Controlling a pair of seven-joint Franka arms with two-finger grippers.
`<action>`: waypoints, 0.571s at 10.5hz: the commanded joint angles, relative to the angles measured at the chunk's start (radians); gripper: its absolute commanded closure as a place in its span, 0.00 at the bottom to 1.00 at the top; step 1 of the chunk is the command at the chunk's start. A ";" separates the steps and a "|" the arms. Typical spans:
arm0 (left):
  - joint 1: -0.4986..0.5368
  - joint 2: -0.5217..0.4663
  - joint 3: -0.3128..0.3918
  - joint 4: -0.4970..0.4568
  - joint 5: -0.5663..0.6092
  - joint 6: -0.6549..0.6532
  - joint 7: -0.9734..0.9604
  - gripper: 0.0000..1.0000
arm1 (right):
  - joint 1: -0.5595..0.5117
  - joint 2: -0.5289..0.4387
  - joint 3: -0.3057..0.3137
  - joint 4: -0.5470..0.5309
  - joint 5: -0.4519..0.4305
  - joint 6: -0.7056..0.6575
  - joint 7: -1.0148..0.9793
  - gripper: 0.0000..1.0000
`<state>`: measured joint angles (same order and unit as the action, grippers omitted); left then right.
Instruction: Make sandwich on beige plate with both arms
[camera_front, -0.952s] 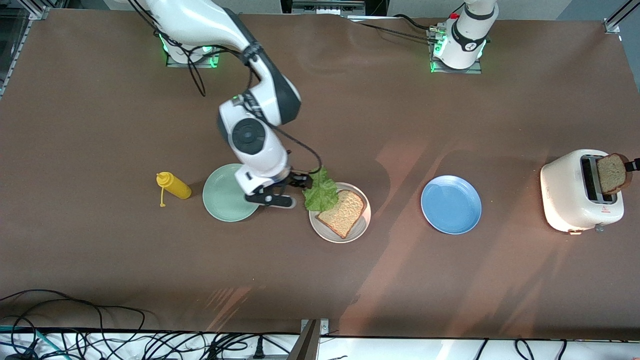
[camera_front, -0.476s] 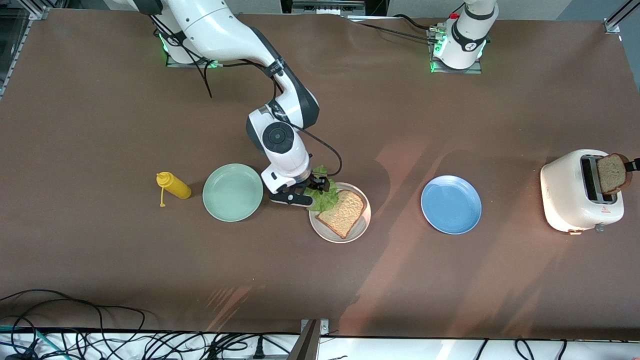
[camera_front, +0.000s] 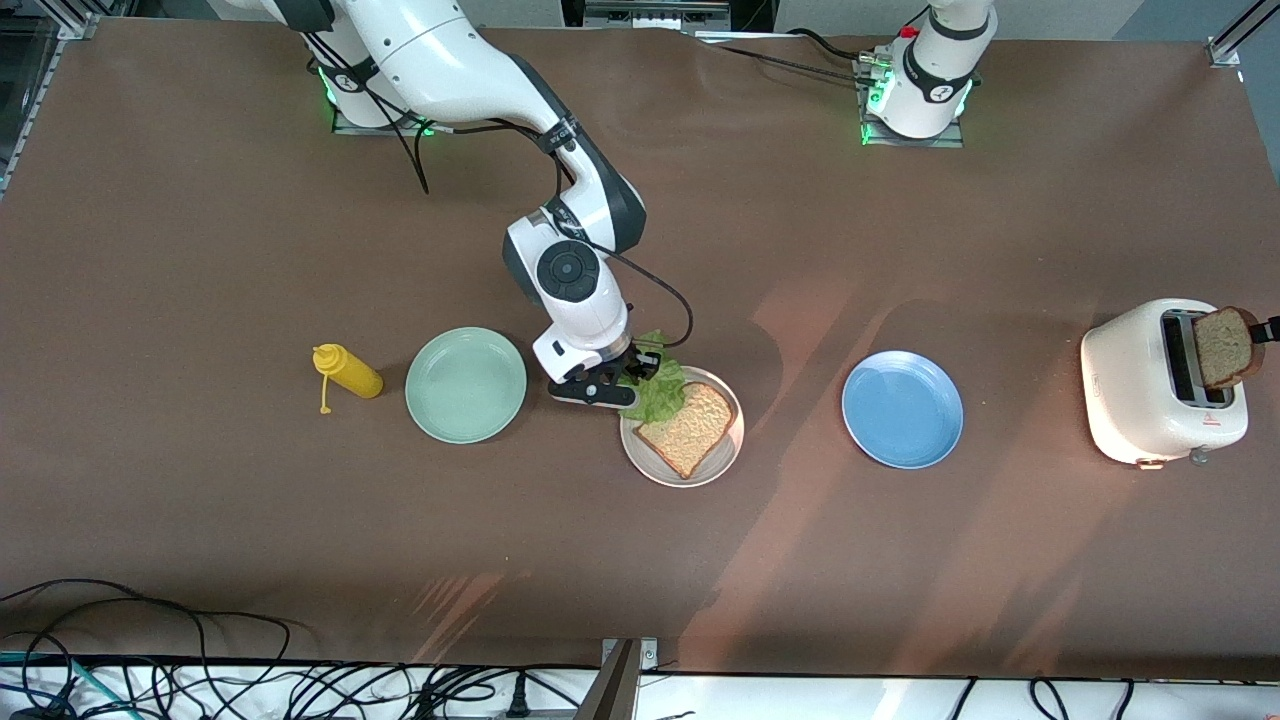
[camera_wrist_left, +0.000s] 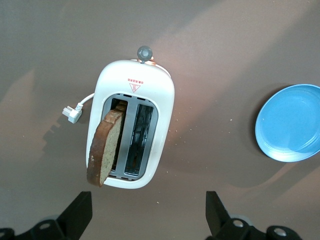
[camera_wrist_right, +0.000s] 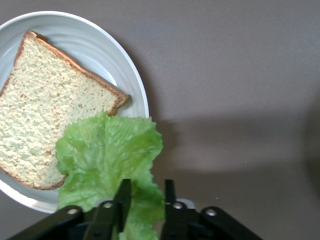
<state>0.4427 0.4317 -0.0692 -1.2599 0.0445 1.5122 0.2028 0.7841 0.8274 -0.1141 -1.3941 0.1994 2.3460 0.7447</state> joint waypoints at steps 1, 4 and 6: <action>0.010 -0.007 -0.009 -0.012 0.034 0.005 0.018 0.00 | 0.007 -0.004 -0.006 0.004 0.006 0.007 0.009 1.00; 0.016 0.005 -0.012 -0.012 0.130 0.006 0.021 0.00 | -0.011 -0.033 0.036 0.030 0.009 0.002 0.005 1.00; 0.017 0.010 -0.012 -0.012 0.130 0.008 0.021 0.00 | -0.034 -0.050 0.073 0.085 0.009 0.009 0.002 1.00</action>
<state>0.4501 0.4447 -0.0685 -1.2616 0.1411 1.5122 0.2028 0.7732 0.8011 -0.0766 -1.3445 0.1997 2.3563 0.7447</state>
